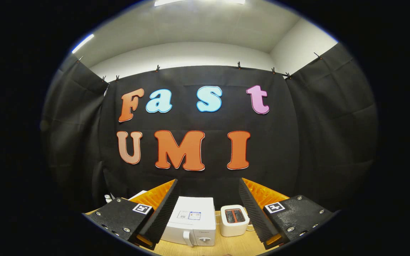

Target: Open the microwave, put the food inside, and close the microwave door.

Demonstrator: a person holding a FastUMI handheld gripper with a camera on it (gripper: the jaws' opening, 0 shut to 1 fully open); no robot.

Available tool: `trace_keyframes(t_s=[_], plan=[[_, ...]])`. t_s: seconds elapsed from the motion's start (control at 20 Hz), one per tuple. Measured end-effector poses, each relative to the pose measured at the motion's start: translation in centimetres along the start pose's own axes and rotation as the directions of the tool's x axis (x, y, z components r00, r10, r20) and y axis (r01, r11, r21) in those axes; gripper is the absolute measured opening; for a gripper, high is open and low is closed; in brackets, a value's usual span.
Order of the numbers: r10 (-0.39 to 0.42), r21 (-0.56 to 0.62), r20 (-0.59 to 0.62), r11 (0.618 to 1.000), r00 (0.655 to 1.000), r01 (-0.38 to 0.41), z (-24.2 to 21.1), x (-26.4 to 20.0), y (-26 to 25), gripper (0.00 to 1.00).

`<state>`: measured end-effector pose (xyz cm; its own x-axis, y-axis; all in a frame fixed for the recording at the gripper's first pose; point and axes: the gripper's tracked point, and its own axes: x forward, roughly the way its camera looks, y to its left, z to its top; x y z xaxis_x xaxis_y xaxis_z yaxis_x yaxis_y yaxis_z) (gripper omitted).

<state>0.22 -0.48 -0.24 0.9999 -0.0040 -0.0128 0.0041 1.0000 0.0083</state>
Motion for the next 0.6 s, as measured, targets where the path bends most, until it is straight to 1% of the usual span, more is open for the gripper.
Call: trace_keyframes(t_s=[0.6], plan=[[0.015, 0.000, -0.015, 1.000, 1.000, -0.015, -0.53, -0.20, 0.89, 0.99]])
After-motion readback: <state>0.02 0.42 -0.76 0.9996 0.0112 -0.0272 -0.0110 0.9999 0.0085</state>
